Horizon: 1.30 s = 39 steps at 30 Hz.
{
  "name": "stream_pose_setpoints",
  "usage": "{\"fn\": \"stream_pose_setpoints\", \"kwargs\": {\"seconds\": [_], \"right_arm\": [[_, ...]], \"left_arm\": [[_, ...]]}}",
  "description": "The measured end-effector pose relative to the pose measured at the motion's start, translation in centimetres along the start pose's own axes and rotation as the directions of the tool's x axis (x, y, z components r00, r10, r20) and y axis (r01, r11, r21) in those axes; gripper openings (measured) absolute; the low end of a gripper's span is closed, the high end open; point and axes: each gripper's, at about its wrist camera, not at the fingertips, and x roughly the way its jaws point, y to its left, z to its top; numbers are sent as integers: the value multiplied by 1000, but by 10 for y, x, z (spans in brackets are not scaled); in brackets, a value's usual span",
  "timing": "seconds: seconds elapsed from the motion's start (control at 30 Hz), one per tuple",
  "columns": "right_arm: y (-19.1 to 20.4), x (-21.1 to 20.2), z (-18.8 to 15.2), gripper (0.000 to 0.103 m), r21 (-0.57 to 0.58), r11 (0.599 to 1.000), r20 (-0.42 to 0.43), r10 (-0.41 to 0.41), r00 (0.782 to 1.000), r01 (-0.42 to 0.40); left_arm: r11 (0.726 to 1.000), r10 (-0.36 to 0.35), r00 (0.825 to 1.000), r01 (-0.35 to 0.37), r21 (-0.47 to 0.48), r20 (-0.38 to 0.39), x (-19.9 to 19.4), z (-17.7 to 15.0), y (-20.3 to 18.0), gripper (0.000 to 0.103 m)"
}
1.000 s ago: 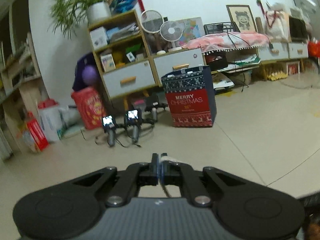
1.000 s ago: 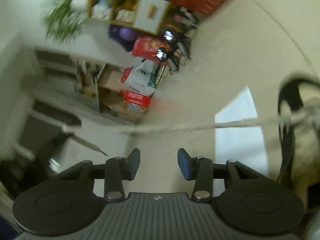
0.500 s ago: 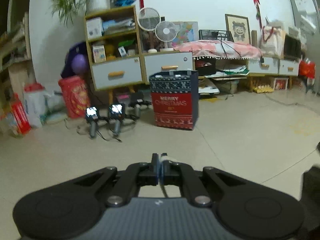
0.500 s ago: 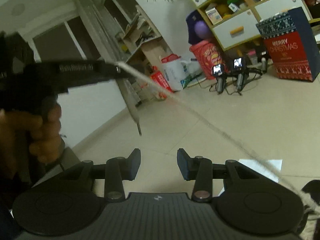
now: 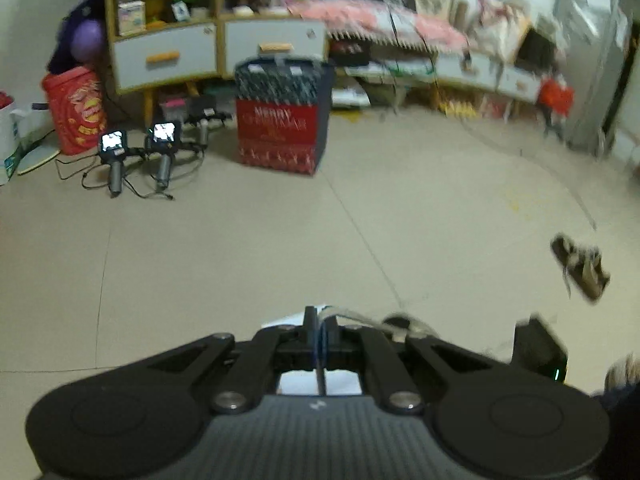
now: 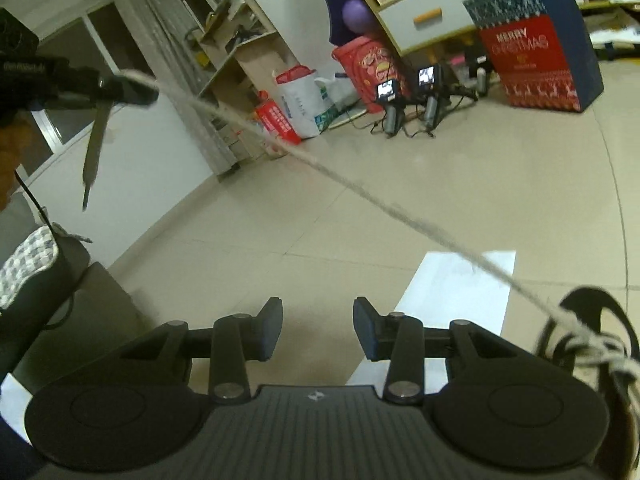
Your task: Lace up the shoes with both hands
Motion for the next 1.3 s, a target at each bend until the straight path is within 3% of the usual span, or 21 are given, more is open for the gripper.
{"fn": "stream_pose_setpoints", "kwargs": {"seconds": [0.1, 0.33, 0.43, 0.6, 0.73, 0.87, 0.97, 1.03, 1.1, 1.17, 1.2, 1.27, 1.3], "right_arm": [[3, -7, -13, 44, 13, 1000, -25, 5, 1000, -5], [3, -5, -23, 44, 29, 1000, -60, 6, 998, -4], [4, -5, -23, 44, 30, 1000, -63, 11, 998, -10], [0, -6, -23, 44, 49, 999, -62, 8, 998, -5], [-2, -6, -23, 44, 70, 997, -62, 17, 998, -12], [-6, -9, -18, 44, 117, 992, -44, 53, 998, -47], [-11, -15, -13, 44, 137, 990, -20, 41, 999, -38], [-18, -21, -13, 44, 157, 988, -4, 11, 1000, -10], [-28, -29, -14, 44, 200, 980, 18, -5, 1000, 1], [-38, -37, -15, 44, 252, 968, 45, -6, 999, -5], [-42, -42, -15, 44, 283, 958, 65, 17, 998, -34], [-53, -50, -17, 44, 360, 925, 114, 85, 990, -121], [-60, -52, -18, 44, 414, 893, 143, 126, 982, -175]], "left_arm": [[997, -35, 999, 37, -69, 33, -2, -6, -1, 2], [994, -95, 993, 91, -65, -63, -2, -3, -3, 2], [991, -125, 990, 120, -65, -71, -2, -4, -5, 2], [981, -163, 985, 157, -112, -52, -1, -2, -1, 2], [980, -154, 988, 151, -129, -18, 1, 0, 0, 2], [965, -147, 986, 161, -207, 77, 11, 5, 7, 2], [930, -141, 974, 191, -314, 174, 27, 8, 17, 2], [876, -138, 962, 229, -425, 234, 44, 8, 29, 2], [803, -171, 945, 297, -517, 278, 67, 5, 30, 2], [776, -191, 939, 322, -542, 286, 85, 1, 21, 2], [764, -200, 937, 332, -552, 287, 94, -1, 16, 2], [710, -245, 927, 370, -599, 283, 111, -8, 10, 2], [706, -255, 926, 374, -601, 277, 114, -10, 6, 2]]}}
